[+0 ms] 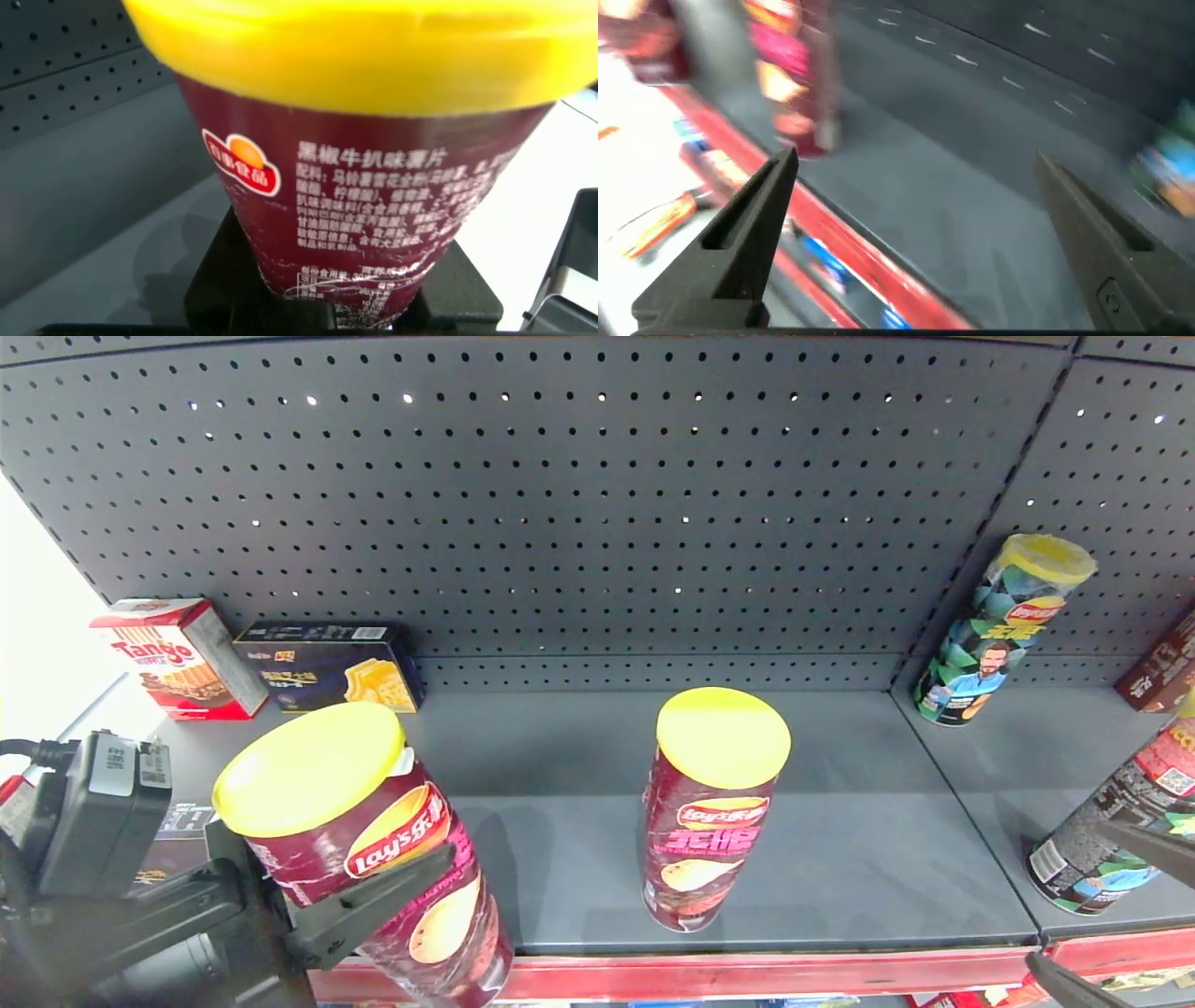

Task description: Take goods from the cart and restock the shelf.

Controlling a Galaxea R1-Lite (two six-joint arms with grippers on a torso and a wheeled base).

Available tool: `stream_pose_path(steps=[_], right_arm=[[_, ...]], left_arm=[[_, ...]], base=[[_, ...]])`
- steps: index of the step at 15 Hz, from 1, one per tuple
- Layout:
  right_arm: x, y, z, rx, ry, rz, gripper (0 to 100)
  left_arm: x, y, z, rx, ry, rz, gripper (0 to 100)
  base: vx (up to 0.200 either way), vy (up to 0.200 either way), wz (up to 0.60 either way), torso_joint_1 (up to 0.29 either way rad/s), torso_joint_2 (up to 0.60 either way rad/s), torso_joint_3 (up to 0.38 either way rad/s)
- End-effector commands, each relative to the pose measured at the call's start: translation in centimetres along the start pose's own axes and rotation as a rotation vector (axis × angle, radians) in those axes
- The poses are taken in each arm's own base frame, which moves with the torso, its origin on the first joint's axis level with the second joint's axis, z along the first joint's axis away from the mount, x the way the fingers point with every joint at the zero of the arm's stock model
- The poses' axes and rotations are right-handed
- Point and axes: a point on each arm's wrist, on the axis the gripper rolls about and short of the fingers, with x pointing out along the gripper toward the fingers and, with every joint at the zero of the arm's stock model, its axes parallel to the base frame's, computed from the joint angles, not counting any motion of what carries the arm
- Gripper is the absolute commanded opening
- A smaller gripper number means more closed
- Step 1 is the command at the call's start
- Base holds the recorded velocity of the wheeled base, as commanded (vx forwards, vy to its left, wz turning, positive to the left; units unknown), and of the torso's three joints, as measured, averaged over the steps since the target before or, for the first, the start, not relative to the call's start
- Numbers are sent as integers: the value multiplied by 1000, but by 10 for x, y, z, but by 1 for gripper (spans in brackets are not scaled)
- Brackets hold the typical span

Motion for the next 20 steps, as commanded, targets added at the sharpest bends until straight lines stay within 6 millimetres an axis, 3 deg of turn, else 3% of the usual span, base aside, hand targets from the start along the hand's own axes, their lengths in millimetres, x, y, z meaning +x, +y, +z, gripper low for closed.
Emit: stream_pose_path(steps=[1,4,8,9,13,16,20], right_arm=[[-28,4,-20,13,-17,-108,100],[-49,7,-41,90,57,-214,100],[-93,20,-80,118,95,-289,100],[-103,22,-81,149,78,-313,100],[-103,22,-81,164,75,-307,100],[-102,23,-82,182,14,38,100],[-102,18,-84,294,36,-148,100]], left_arm=[[4,1,0,-2,4,-1,0],[3,1,1,5,-1,-1,0],[3,1,-1,2,7,-3,0],[4,1,-1,1,9,-3,0],[8,2,-1,0,17,-4,0],[6,2,-3,-2,20,-1,0],[5,2,-2,1,17,3,0]], base=[[0,0,0,0,0,0],[0,0,0,0,0,0],[0,0,0,0,0,0],[0,0,0,0,0,0],[0,0,0,0,0,0],[0,0,0,0,0,0],[0,0,0,0,0,0]])
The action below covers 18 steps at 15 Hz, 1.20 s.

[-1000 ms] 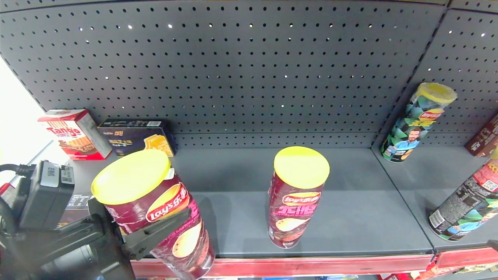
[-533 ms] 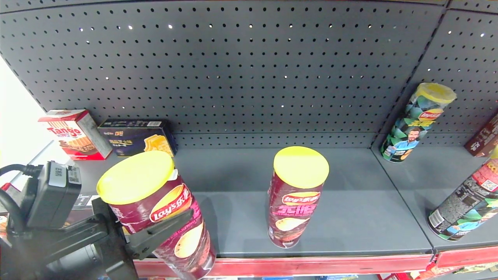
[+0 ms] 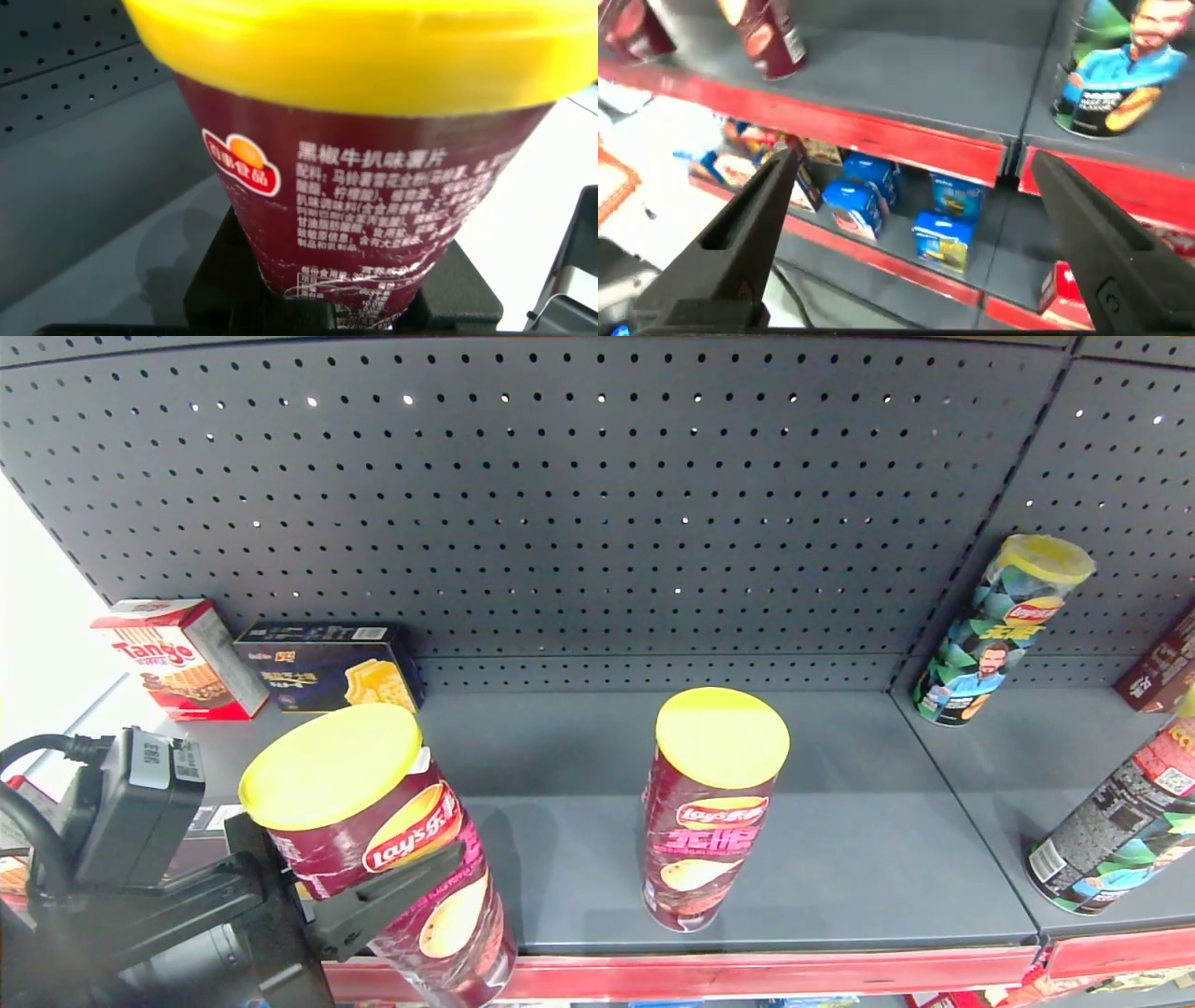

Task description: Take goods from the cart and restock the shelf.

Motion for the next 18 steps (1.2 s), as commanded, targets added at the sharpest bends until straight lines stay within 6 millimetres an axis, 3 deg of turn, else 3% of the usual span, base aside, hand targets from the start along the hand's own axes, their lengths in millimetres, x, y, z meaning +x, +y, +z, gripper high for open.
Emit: stream_pose_path(steps=[1,4,11,18], right_arm=[[1,0,-1,1,-4,9,100],[2,1,-7,-64,28,131,100],[2,1,-7,-61,28,136,100],[2,1,-7,-61,28,136,100]], left_arm=[[0,0,0,1,-1,2,0],[0,0,1,12,-6,-3,0],[10,-9,8,15,-16,-74,0],[49,4,19,16,-10,-78,0]], base=[[0,0,0,0,0,0],[0,0,0,0,0,0],[0,0,0,0,0,0],[0,0,0,0,0,0]])
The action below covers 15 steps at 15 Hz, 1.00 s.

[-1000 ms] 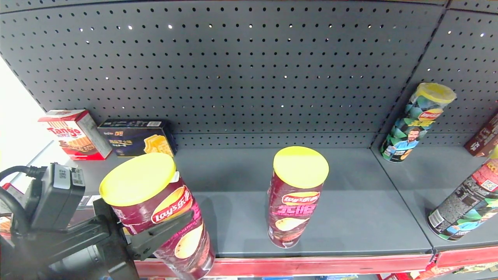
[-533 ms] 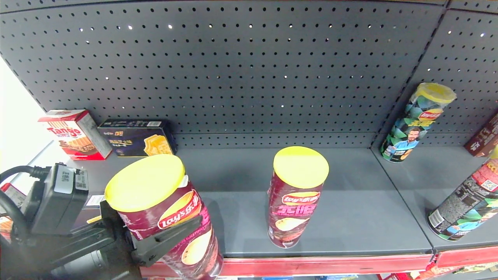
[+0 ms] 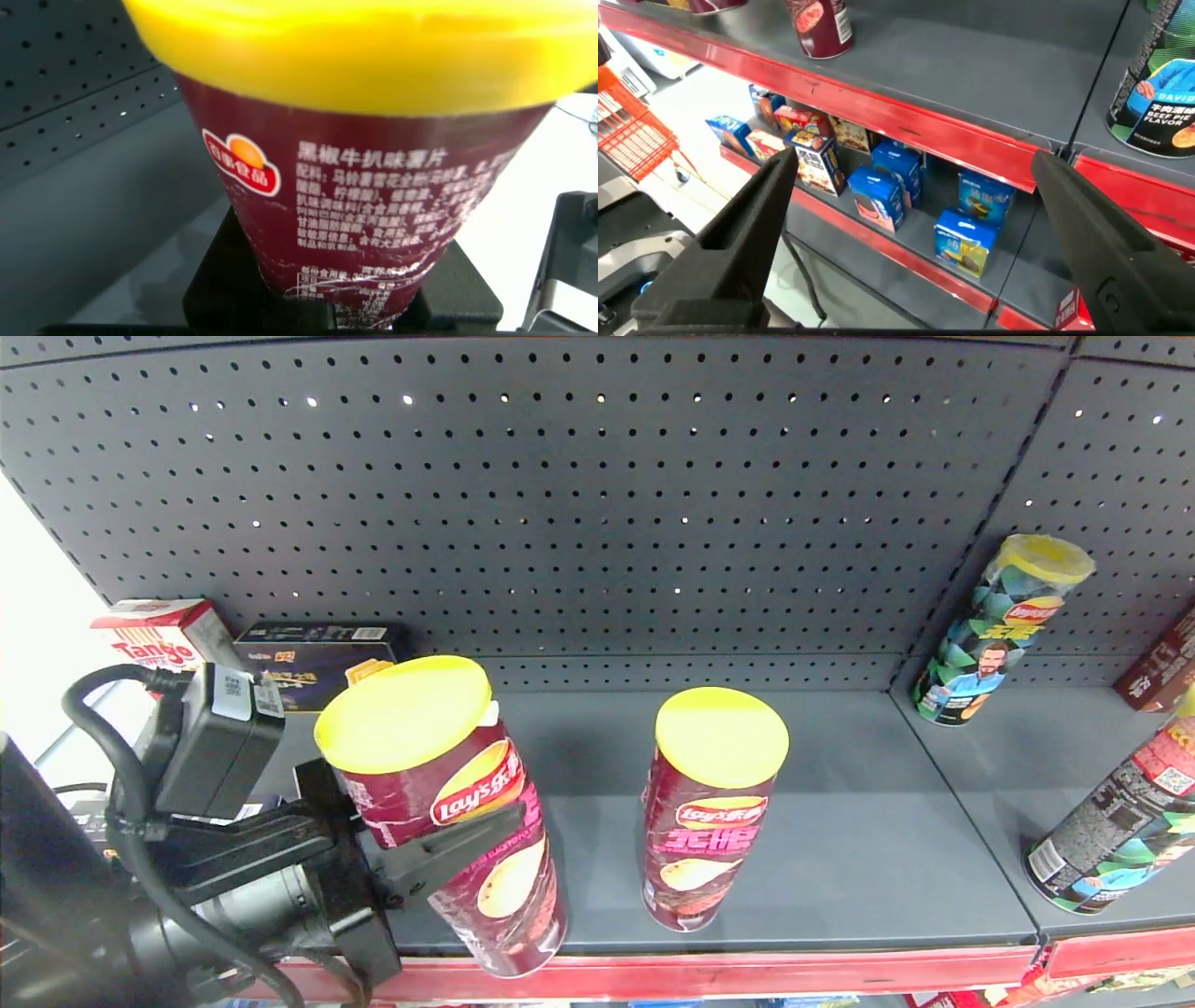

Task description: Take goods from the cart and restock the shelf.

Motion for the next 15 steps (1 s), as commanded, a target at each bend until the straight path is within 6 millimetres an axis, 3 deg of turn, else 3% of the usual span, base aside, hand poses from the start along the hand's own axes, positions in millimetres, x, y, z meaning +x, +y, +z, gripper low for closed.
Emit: stream_pose_path(steps=[1,6,8,10,12,15], right_arm=[[0,0,0,0,2,0,100],[0,0,0,0,2,0,100],[0,0,0,0,2,0,100],[0,0,0,0,2,0,100],[0,0,0,0,2,0,100],[0,0,0,0,2,0,100]], left_arm=[[25,11,3,0,4,6,0],[52,28,11,30,12,-45,0],[54,48,10,84,38,21,0],[73,59,4,99,29,3,0],[82,65,11,111,4,-2,0],[90,83,4,141,45,34,0]], base=[[0,0,0,0,0,0],[0,0,0,0,0,0],[0,0,0,0,0,0],[0,0,0,0,0,0],[0,0,0,0,0,0],[0,0,0,0,0,0]])
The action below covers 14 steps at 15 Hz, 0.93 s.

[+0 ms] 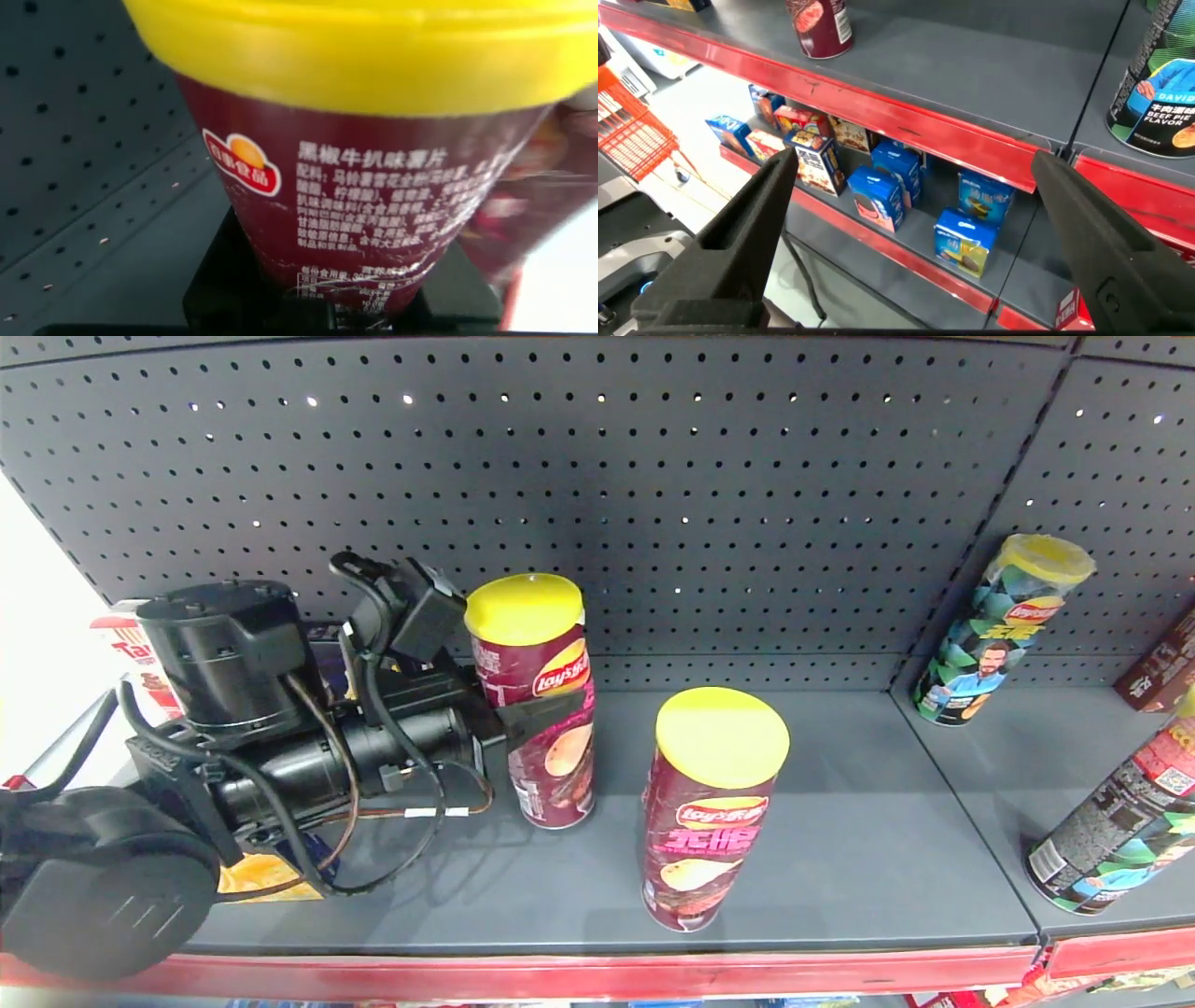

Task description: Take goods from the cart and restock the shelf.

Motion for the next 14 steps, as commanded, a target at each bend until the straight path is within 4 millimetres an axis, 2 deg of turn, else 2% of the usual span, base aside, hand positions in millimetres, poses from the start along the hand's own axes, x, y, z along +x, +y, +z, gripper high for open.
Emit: stream_pose_path(steps=[1,4,7,10,14], right_arm=[[0,0,0,0,2,0,100],[0,0,0,0,2,0,100],[0,0,0,0,2,0,100],[0,0,0,0,2,0,100],[0,0,0,0,2,0,100]], left_arm=[[14,19,-8,19,15,32,0],[28,24,-10,21,7,21,0],[34,29,-7,8,29,-83,0],[55,40,6,24,-25,-206,0],[79,48,0,16,-38,-315,0]], base=[[0,0,0,0,0,0],[0,0,0,0,0,0],[0,0,0,0,0,0],[0,0,0,0,0,0],[0,0,0,0,0,0]])
